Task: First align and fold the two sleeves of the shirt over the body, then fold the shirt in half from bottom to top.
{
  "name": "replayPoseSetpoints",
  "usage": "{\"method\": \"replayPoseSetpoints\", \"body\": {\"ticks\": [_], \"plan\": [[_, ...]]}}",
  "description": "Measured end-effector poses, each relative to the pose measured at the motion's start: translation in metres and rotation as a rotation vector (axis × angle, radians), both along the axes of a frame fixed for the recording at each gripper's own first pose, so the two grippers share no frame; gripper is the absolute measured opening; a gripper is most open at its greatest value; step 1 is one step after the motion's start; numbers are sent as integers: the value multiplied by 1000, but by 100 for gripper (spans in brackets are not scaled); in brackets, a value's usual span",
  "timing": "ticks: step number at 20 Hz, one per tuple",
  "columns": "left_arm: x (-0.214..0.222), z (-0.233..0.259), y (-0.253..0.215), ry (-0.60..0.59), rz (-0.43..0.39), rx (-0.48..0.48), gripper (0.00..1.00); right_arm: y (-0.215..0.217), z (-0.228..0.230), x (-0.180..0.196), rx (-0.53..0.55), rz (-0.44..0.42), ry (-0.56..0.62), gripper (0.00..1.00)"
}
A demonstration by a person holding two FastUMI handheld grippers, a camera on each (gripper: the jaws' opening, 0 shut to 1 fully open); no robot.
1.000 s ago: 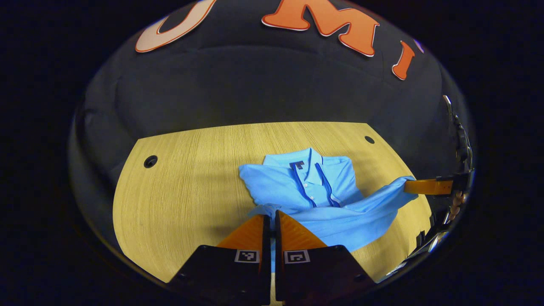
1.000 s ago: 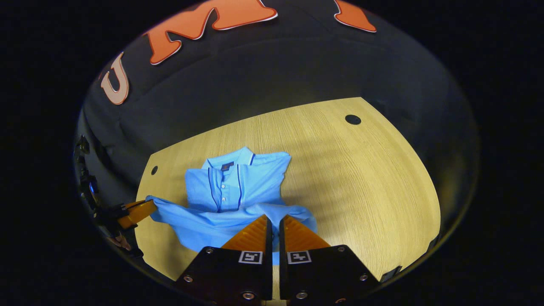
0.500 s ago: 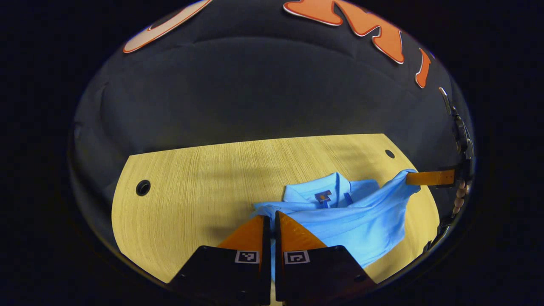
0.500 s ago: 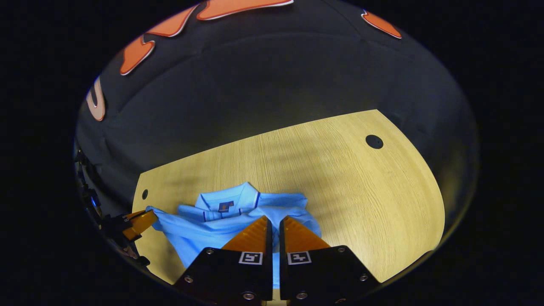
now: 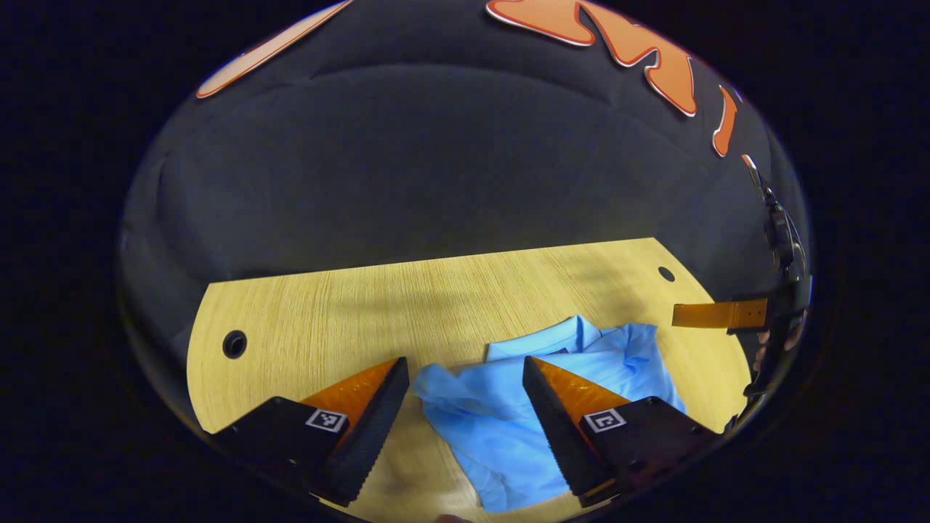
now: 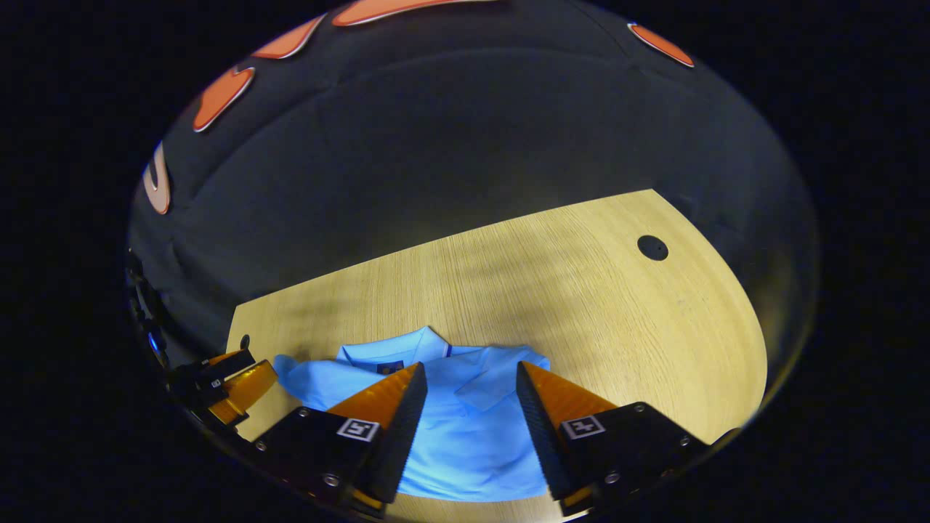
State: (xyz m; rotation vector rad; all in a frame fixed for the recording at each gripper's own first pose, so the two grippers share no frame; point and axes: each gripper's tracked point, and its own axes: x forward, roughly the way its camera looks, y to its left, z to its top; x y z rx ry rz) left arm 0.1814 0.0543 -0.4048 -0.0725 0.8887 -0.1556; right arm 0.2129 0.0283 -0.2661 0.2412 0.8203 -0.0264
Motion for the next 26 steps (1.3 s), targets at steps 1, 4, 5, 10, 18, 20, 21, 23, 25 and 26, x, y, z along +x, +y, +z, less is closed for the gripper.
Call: {"method": "replayPoseSetpoints", "body": {"ticks": [1, 4, 5, 10, 18, 20, 21, 23, 25, 26], "plan": [[-5, 7, 2, -6, 12, 3, 100, 3, 9, -4, 2, 14, -19, 83], [-26, 34, 6, -43, 35, 35, 100, 5, 32, -23, -9, 50, -83, 97], [-36, 45, 6, -59, 37, 44, 99, 4, 39, -32, -18, 62, -99, 98], [-86, 108, 1, -194, 56, 93, 99, 1, 88, -75, -61, 93, -230, 99], [-191, 231, -9, -466, 138, 119, 99, 9, 190, -180, -122, 186, -491, 99], [-225, 264, -18, -537, 150, 127, 99, 8, 205, -216, -135, 198, -543, 98], [-240, 283, -23, -583, 154, 127, 99, 7, 212, -233, -137, 201, -565, 98], [-275, 315, -33, -656, 158, 134, 98, -1, 224, -265, -142, 209, -614, 98], [-312, 336, -43, -698, 172, 140, 99, -8, 233, -297, -167, 208, -666, 98], [-328, 343, -46, -717, 184, 141, 99, -11, 240, -312, -184, 200, -705, 99]]}}
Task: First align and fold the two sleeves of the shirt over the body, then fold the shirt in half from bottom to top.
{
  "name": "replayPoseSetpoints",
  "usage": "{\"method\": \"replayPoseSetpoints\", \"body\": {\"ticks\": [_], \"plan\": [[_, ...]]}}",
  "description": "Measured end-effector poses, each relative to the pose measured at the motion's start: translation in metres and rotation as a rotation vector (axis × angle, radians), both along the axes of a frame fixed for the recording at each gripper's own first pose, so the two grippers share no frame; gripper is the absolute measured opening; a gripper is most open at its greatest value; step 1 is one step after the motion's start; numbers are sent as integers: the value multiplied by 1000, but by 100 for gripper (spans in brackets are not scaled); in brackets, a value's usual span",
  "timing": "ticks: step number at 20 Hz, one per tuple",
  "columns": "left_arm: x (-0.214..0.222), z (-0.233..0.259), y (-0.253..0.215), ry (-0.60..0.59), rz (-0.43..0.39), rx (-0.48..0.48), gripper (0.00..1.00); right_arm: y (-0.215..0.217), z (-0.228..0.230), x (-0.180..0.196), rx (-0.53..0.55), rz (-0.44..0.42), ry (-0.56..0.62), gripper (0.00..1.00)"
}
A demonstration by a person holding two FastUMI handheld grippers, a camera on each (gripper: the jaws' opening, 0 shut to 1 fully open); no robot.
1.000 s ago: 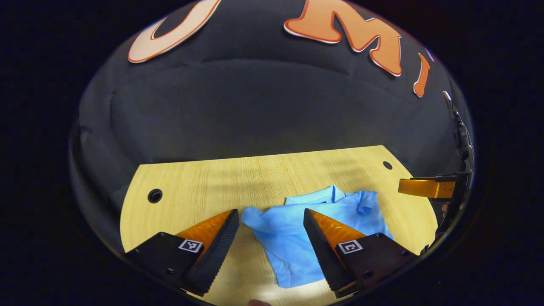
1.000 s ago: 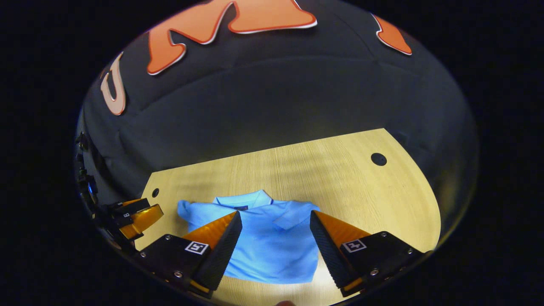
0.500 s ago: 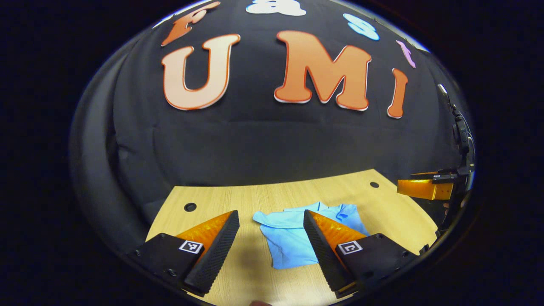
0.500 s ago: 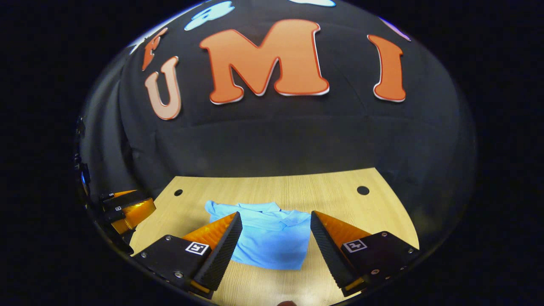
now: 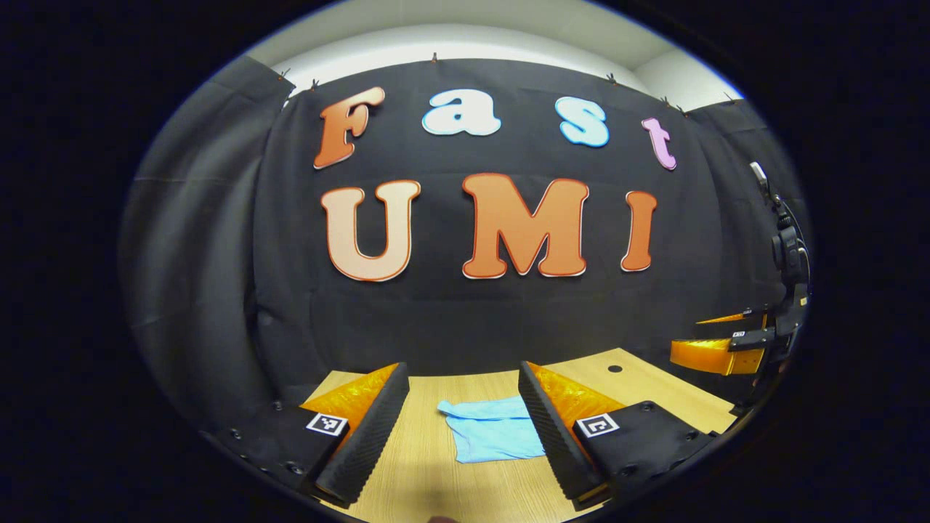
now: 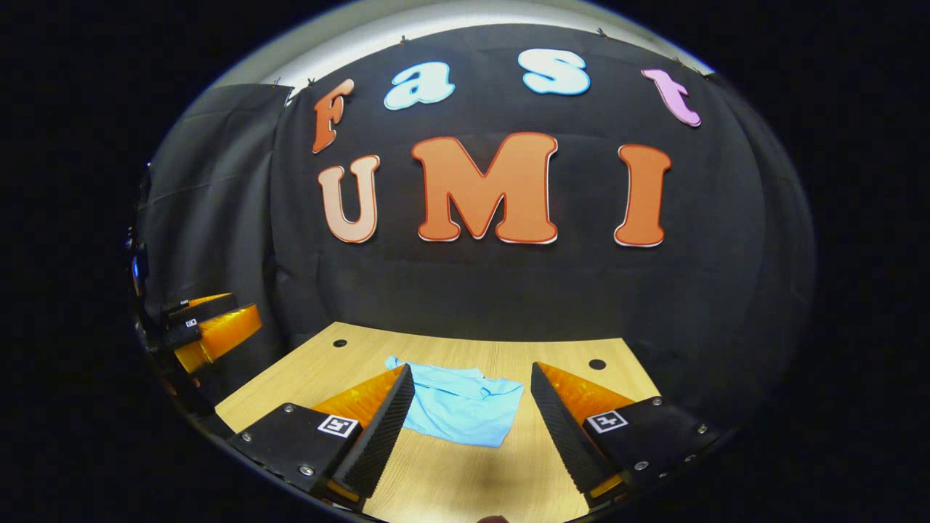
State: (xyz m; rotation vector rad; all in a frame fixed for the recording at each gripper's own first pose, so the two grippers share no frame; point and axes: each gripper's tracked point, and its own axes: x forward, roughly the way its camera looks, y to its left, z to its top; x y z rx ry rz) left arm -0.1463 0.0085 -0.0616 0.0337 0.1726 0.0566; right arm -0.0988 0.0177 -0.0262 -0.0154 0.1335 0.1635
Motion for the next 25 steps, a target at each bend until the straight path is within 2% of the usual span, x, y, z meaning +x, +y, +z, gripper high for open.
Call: {"method": "replayPoseSetpoints", "body": {"ticks": [1, 2, 5, 11, 14, 16, 18, 19, 21, 25], "plan": [[-16, 10, -5, -27, 5, -9, 96, -2, 8, -13, -9, -5, -40, 98], [-33, 20, -10, -56, 8, -21, 99, -1, 15, -28, -14, -1, -75, 99], [-75, 50, -18, -138, 15, -26, 95, 14, 30, -64, -22, 22, -159, 98], [-122, 93, -17, -261, -3, 10, 95, 39, 46, -108, -18, 34, -236, 98], [-127, 104, -12, -310, -24, -4, 95, 42, 50, -117, -26, -1, -266, 99], [-128, 103, -11, -295, -45, -9, 95, 46, 53, -122, -3, -28, -264, 100], [-127, 108, -12, -302, -82, -6, 95, 54, 52, -126, 8, -33, -265, 94], [-127, 112, -12, -311, -97, -2, 95, 53, 51, -125, 6, -48, -262, 99], [-132, 110, -8, -307, -103, 6, 95, 57, 40, -130, 0, -65, -223, 99], [-148, 99, 4, -285, -99, -10, 95, 67, 45, -144, -5, -76, -223, 99]]}}
